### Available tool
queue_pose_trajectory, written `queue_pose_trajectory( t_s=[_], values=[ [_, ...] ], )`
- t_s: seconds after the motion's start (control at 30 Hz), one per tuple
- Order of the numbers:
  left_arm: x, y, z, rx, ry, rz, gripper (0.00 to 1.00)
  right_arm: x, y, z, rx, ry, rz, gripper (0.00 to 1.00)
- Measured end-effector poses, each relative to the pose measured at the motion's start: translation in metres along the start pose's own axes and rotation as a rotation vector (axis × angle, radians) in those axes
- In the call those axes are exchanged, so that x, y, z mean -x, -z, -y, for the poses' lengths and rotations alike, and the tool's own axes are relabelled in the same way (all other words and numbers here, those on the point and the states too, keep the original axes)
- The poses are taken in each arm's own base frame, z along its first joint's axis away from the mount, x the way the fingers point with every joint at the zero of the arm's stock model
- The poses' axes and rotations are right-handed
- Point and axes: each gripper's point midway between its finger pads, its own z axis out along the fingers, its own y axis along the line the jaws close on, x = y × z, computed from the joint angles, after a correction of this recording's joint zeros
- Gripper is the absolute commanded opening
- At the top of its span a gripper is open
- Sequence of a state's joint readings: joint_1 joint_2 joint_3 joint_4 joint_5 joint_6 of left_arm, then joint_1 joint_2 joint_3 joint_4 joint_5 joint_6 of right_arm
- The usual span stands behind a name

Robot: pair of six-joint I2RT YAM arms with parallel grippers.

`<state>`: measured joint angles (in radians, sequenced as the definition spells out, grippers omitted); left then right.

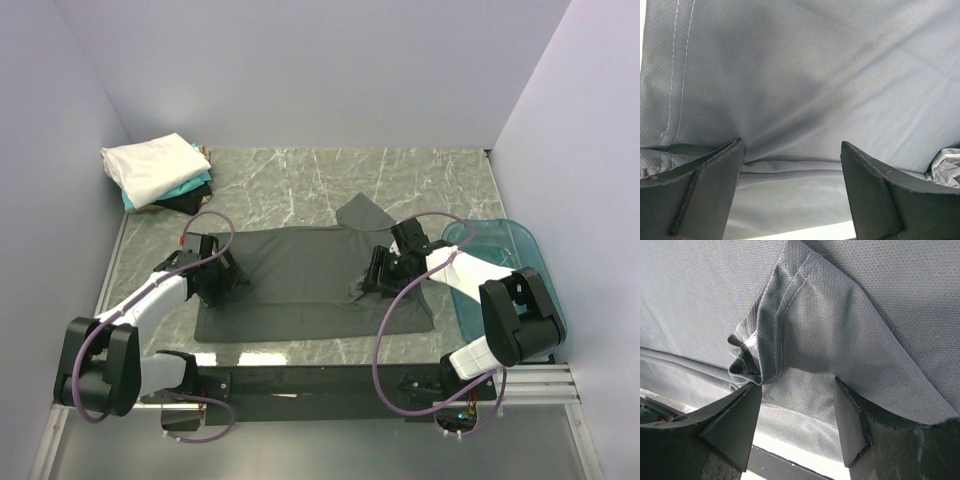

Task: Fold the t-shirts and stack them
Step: Fold the tshirt

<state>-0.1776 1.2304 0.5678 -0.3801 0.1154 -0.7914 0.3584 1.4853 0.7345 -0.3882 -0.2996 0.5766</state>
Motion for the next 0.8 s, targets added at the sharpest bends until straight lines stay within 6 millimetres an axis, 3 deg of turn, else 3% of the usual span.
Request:
queue_pose_trajectory(
  t_s=[0.17, 0.23, 0.3, 0.4, 0.43, 0.57, 0.67, 0.8],
  values=[
    [-0.011, 0.011, -0.008, 0.038, 0.019, -0.030, 0.85, -0.014, 0.008, 0.008, -0.049, -0.002, -0.041, 0.67],
    [-0.008, 0.016, -0.006, 0.045, 0.021, -0.028, 0.86, -0.017, 0.017, 0.015, -0.099, 0.005, -0.058, 0.67],
    [0.002, 0.023, 0.002, 0.041, 0.020, -0.008, 0.87, -0.008, 0.030, 0.012, -0.132, 0.023, -0.046, 0.67],
    [0.026, 0.032, 0.023, 0.018, 0.015, 0.042, 0.88, 0.031, 0.053, -0.012, -0.125, 0.079, 0.053, 0.68],
    [0.036, 0.034, 0.031, 0.012, 0.011, 0.059, 0.88, 0.053, 0.065, -0.025, -0.111, 0.104, 0.110, 0.68],
    [0.067, 0.029, 0.054, 0.015, 0.002, 0.092, 0.88, 0.116, 0.088, -0.057, -0.086, 0.160, 0.247, 0.67],
    [0.085, 0.019, 0.067, 0.026, -0.006, 0.097, 0.87, 0.158, 0.080, -0.060, -0.118, 0.184, 0.299, 0.67],
    [0.103, 0.006, 0.076, 0.052, -0.019, 0.105, 0.87, 0.196, 0.048, -0.051, -0.169, 0.205, 0.290, 0.66]
  ],
)
